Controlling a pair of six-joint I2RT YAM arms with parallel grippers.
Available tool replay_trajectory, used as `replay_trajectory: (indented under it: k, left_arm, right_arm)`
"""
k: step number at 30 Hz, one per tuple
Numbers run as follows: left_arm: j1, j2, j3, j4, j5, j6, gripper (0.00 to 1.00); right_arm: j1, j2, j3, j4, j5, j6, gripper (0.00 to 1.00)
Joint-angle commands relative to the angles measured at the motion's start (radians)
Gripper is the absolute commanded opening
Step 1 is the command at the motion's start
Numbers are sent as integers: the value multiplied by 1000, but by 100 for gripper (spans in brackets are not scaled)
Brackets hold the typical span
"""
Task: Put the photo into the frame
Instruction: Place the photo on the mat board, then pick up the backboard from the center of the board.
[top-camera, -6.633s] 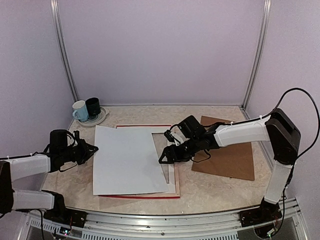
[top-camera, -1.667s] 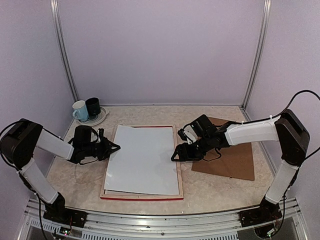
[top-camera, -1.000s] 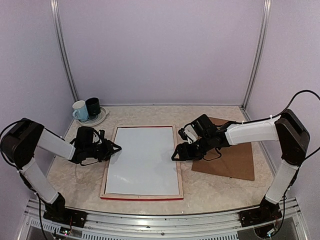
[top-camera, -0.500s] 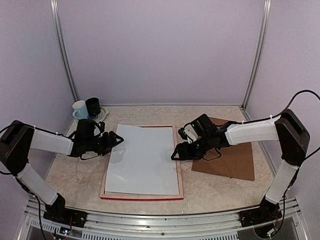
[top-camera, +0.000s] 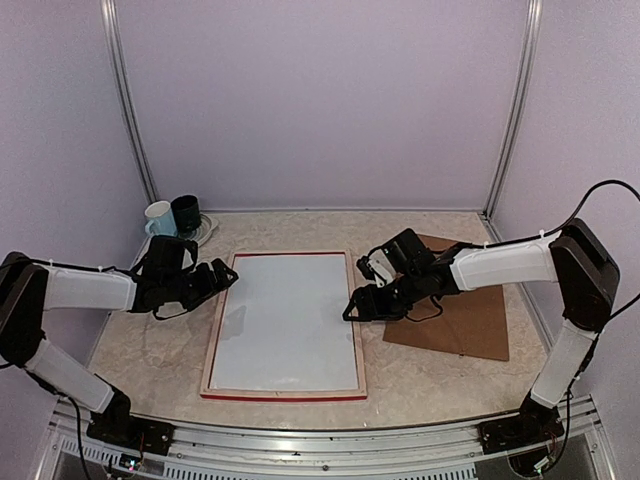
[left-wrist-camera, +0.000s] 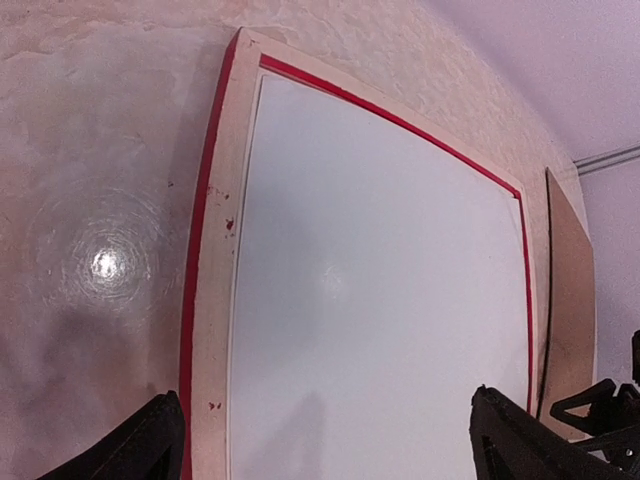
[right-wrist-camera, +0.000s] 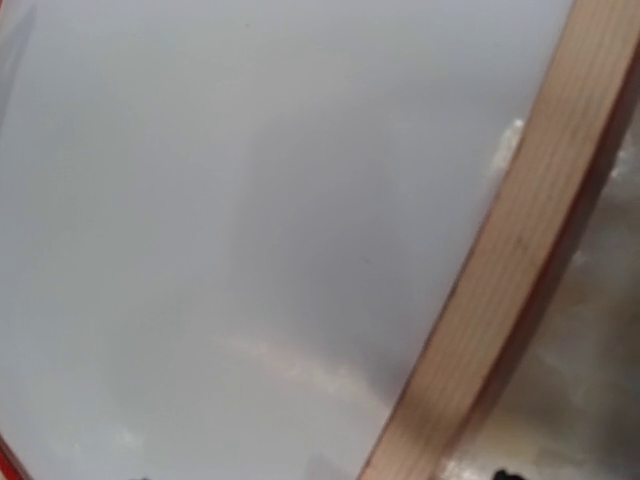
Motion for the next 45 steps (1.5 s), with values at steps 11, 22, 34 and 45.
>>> replay_trajectory:
  k: [11,22,34,45]
  left_arm:
    - [-103,-33,-50,-63,-178,67,99]
    - [-185,-87,-25,-88,-233,76,99]
    - [-363,-33,184,-141,-298,103,99]
    - [-483,197,440,-145,-280,124,99]
  right_arm:
    - [-63,-105,-123,-22,120,13,73]
    - [-155,-219,-255,-21,169,25,85]
    - [-304,-338,-358,-45,196,29,99]
    - [-531,-484,-453,-84,151,18,99]
